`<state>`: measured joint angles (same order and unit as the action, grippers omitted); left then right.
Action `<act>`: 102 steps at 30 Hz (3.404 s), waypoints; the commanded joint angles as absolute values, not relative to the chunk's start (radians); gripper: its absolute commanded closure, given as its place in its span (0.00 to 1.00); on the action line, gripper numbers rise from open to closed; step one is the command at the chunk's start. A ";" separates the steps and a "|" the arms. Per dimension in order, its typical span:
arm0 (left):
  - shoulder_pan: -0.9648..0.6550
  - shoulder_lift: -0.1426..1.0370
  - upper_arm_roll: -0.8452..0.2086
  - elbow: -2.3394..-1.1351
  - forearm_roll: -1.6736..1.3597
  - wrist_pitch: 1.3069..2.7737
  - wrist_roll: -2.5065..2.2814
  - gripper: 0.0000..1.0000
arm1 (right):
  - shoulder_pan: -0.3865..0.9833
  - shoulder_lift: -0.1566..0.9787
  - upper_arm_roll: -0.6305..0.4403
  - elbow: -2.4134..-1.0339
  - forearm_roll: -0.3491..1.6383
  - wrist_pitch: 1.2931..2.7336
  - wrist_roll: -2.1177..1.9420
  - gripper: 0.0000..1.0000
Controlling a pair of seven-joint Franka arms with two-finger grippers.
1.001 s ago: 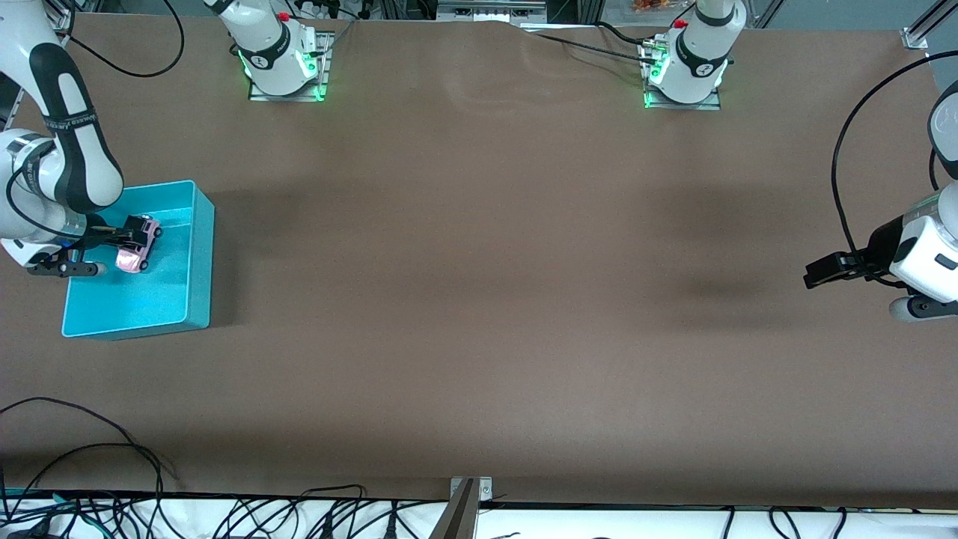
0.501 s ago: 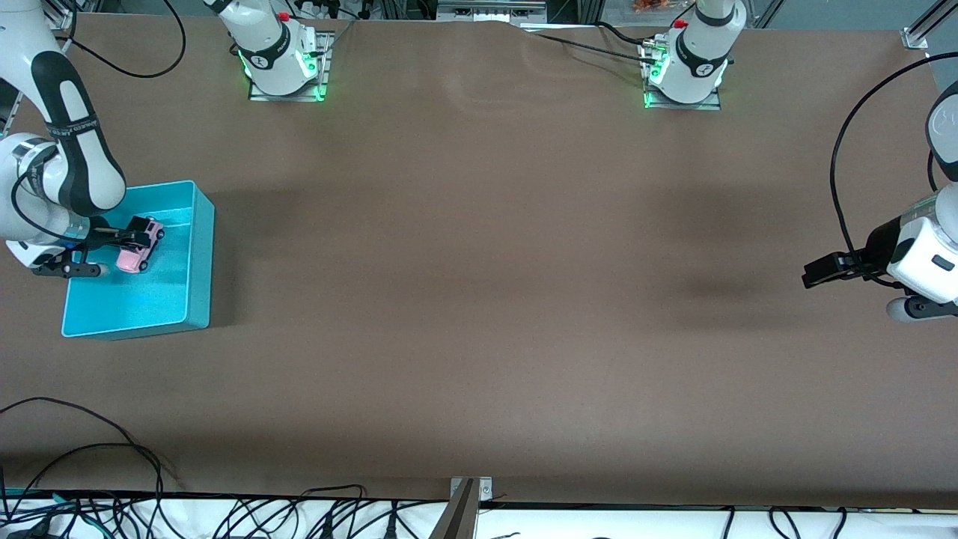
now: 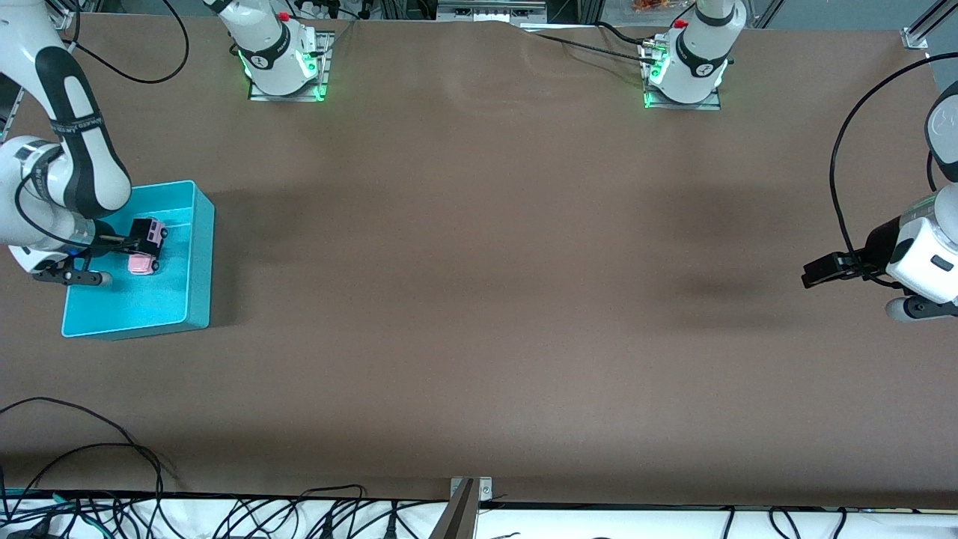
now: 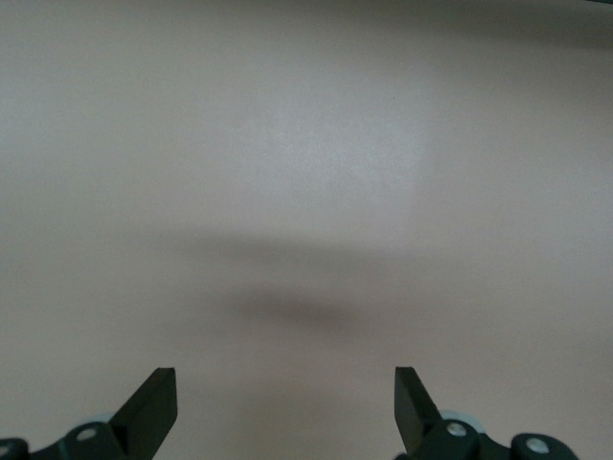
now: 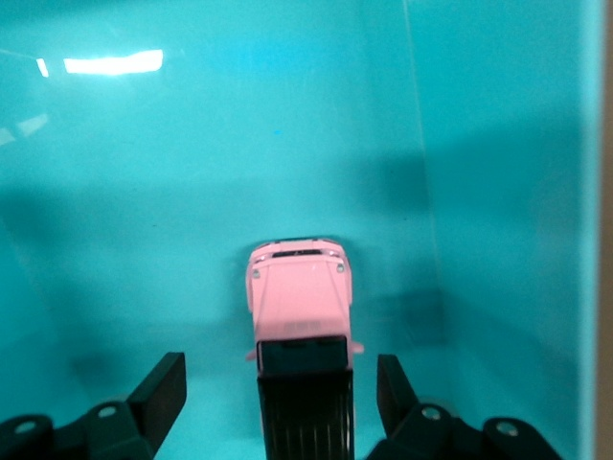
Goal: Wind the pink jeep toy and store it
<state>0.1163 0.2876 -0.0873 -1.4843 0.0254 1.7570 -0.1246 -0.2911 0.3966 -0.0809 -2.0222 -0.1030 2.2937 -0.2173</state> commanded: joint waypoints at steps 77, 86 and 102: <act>0.121 0.291 -0.092 -1.483 0.046 1.758 -0.106 0.00 | -0.043 -0.083 0.032 -1.692 0.017 1.526 -0.021 0.00; 0.120 0.291 -0.092 -1.483 0.046 1.758 -0.106 0.00 | -0.026 -0.086 0.040 -1.690 0.018 1.526 -0.020 0.00; 0.121 0.293 -0.092 -1.483 0.046 1.758 -0.106 0.00 | -0.025 -0.087 0.040 -1.690 0.017 1.526 -0.020 0.00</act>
